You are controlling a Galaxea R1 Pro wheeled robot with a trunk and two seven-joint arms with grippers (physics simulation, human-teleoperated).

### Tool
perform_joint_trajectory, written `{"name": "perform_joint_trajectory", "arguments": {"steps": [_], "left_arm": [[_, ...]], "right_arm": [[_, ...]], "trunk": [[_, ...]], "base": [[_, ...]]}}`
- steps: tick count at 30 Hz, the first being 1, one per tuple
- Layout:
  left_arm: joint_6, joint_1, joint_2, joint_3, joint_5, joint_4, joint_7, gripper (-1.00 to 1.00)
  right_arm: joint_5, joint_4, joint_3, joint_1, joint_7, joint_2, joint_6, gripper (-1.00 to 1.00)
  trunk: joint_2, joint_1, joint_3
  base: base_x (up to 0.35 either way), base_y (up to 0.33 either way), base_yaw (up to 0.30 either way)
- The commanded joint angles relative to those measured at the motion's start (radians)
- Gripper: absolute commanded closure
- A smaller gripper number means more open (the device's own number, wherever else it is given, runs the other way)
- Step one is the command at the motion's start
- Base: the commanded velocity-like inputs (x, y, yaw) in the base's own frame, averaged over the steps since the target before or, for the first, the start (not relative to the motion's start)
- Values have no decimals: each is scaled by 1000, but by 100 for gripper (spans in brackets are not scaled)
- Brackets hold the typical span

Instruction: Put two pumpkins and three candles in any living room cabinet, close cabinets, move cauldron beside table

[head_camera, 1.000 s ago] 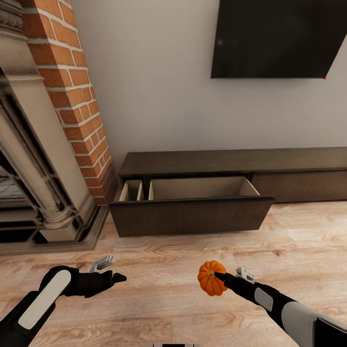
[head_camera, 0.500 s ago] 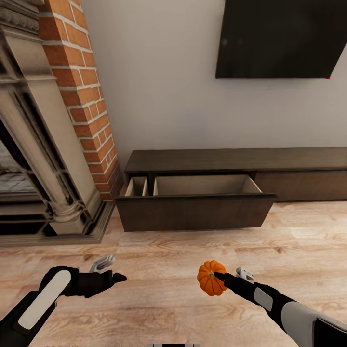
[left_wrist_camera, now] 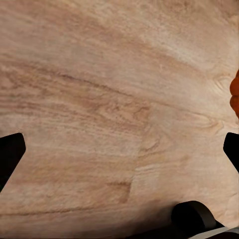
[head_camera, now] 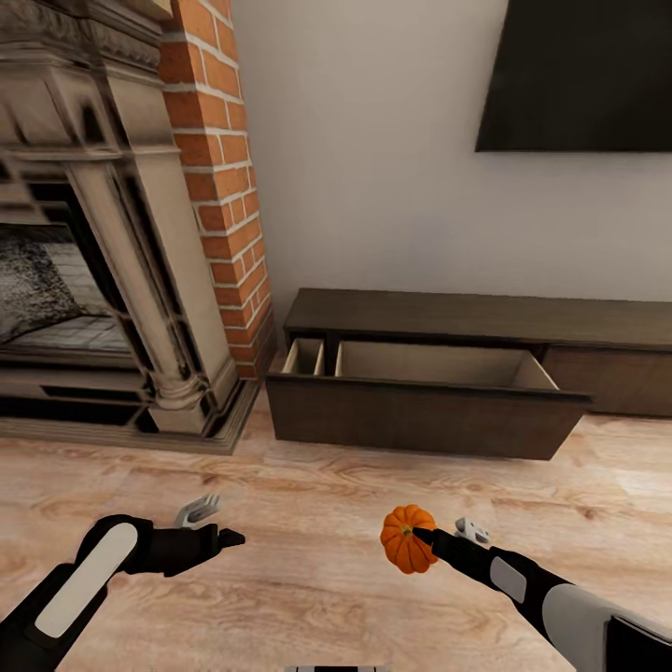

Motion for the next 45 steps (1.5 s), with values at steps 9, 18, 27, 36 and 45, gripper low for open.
{"name": "perform_joint_trajectory", "arguments": {"steps": [9,18,27,36,45], "left_arm": [[1,-1,1,-1,10,-1,10,-100],[1,-1,1,-1,10,-1,10,-100],[1,-1,6,-1,10,-1,10,-100],[1,-1,7,27,10,-1,8,-100],[1,-1,4,32,10,-1,8,-100]], "right_arm": [[-11,-1,4,-1,3,8,5,100],[1,-1,26,-1,2,13,4,100],[25,-1,32,0,-37,26,-15,100],[26,-1,31,-1,-42,28,-30,100],[26,-1,32,0,-42,28,-32,100]], "trunk": [[0,0,-1],[0,0,-1],[0,0,-1],[0,0,-1],[0,0,-1]], "base": [[-105,0,194],[-44,0,8],[-18,0,196],[-160,0,289],[-6,0,290]]}}
